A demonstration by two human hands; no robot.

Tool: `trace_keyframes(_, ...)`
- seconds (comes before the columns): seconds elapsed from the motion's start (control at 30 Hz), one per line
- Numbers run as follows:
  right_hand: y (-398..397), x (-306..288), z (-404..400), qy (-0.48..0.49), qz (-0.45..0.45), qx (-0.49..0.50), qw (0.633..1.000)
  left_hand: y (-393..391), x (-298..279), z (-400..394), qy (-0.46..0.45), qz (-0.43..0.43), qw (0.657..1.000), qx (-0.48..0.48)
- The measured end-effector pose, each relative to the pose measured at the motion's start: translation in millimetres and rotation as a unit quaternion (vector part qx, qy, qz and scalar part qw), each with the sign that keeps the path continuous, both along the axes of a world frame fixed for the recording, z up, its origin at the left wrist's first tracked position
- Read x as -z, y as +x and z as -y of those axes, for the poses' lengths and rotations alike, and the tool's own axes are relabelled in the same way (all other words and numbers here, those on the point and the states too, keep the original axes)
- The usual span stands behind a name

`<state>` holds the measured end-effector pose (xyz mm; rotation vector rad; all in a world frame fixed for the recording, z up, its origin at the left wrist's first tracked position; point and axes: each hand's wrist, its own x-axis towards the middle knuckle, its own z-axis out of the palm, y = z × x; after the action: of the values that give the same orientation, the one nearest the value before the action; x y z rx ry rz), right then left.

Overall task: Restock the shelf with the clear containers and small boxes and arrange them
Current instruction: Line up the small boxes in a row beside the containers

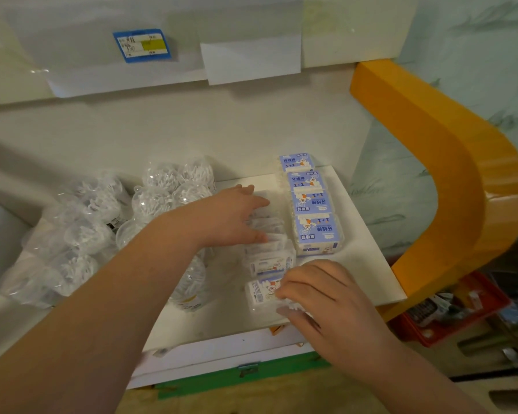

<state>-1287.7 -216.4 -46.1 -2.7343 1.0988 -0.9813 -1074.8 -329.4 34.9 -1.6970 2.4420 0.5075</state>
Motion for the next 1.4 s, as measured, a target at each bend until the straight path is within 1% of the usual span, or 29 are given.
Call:
trace_keyframes(0.07,-1,-4,1,-0.034,0.025,-0.011,0.999,-1,-5,-6,-0.03,-0.039,0.999,-0.007)
trace_keyframes(0.13,-1,-7,5,-0.061,0.05,-0.007,0.997,-1,-8,-14,-0.065,-0.114,0.991,-0.022)
trace_keyframes(0.2,-1,-9,12,-0.075,0.068,0.009,0.995,-4,-10,-26,-0.088,-0.209,0.973,-0.043)
trace_keyframes(0.27,0,-12,18,-0.089,0.091,0.025,0.992,-8,-13,-41,-0.079,-0.29,0.951,-0.075)
trace_keyframes(0.3,0,-14,21,-0.099,0.108,0.033,0.989,-10,-15,-48,-0.059,-0.324,0.94,-0.094)
trace_keyframes(0.37,0,-17,26,-0.123,0.135,0.043,0.982,-11,-17,-60,0.019,-0.395,0.908,-0.14)
trace_keyframes(0.43,2,-19,32,-0.144,0.138,0.042,0.979,-9,-17,-68,0.12,-0.451,0.867,-0.174)
trace_keyframes(0.5,3,-20,37,-0.144,0.125,0.038,0.981,-7,-15,-73,0.169,-0.488,0.837,-0.183)
trace_keyframes(0.53,4,-19,38,-0.12,0.119,0.041,0.985,-6,-14,-74,0.17,-0.505,0.824,-0.191)
trace_keyframes(0.57,5,-19,38,-0.067,0.126,0.042,0.989,-5,-12,-75,0.166,-0.525,0.809,-0.205)
trace_keyframes(0.6,6,-18,36,0.016,0.156,0.034,0.987,-5,-11,-77,0.162,-0.548,0.79,-0.222)
trace_keyframes(0.63,9,-19,33,0.121,0.21,0.019,0.97,-5,-11,-79,0.161,-0.574,0.767,-0.239)
trace_keyframes(0.67,13,-21,28,0.222,0.276,0.007,0.935,-5,-11,-81,0.162,-0.599,0.743,-0.251)
trace_keyframes(0.7,18,-25,24,0.311,0.336,-0.002,0.889,-6,-11,-84,0.165,-0.619,0.723,-0.259)
trace_keyframes(0.73,22,-27,21,0.379,0.387,-0.006,0.84,-8,-10,-86,0.168,-0.629,0.711,-0.265)
trace_keyframes(0.77,27,-29,19,0.423,0.426,-0.008,0.8,-10,-9,-89,0.169,-0.63,0.709,-0.268)
trace_keyframes(0.8,29,-30,18,0.442,0.446,-0.006,0.778,-13,-9,-92,0.165,-0.62,0.718,-0.268)
trace_keyframes(0.83,29,-33,18,0.447,0.446,-0.004,0.775,-15,-9,-94,0.154,-0.606,0.733,-0.268)
trace_keyframes(0.87,27,-34,19,0.443,0.431,-0.002,0.786,-16,-8,-96,0.137,-0.59,0.75,-0.268)
trace_keyframes(0.9,22,-35,19,0.431,0.403,0.002,0.807,-16,-8,-97,0.108,-0.571,0.768,-0.268)
trace_keyframes(0.93,15,-36,21,0.408,0.359,0.007,0.839,-15,-8,-98,0.069,-0.546,0.79,-0.27)
trace_keyframes(1.0,-2,-38,27,0.336,0.229,0.02,0.913,-10,-4,-99,-0.014,-0.474,0.838,-0.27)
trace_keyframes(1.03,-9,-37,30,0.298,0.155,0.023,0.941,-9,-2,-100,-0.044,-0.432,0.864,-0.255)
trace_keyframes(1.07,-15,-35,32,0.268,0.092,0.025,0.959,-9,0,-102,-0.064,-0.388,0.89,-0.23)
trace_keyframes(1.13,-21,-27,34,0.243,0.023,0.03,0.969,-12,5,-107,-0.069,-0.3,0.936,-0.172)
trace_keyframes(1.2,-21,-18,34,0.246,-0.001,0.032,0.969,-19,11,-112,-0.06,-0.208,0.969,-0.119)
trace_keyframes(1.23,-20,-13,33,0.246,-0.006,0.032,0.969,-22,15,-114,-0.061,-0.165,0.979,-0.099)
trace_keyframes(1.3,-17,-5,32,0.251,-0.004,0.035,0.967,-27,22,-114,-0.083,-0.109,0.987,-0.078)
trace_keyframes(1.4,-12,4,31,0.26,0.032,0.049,0.964,-28,28,-111,-0.114,-0.086,0.986,-0.083)
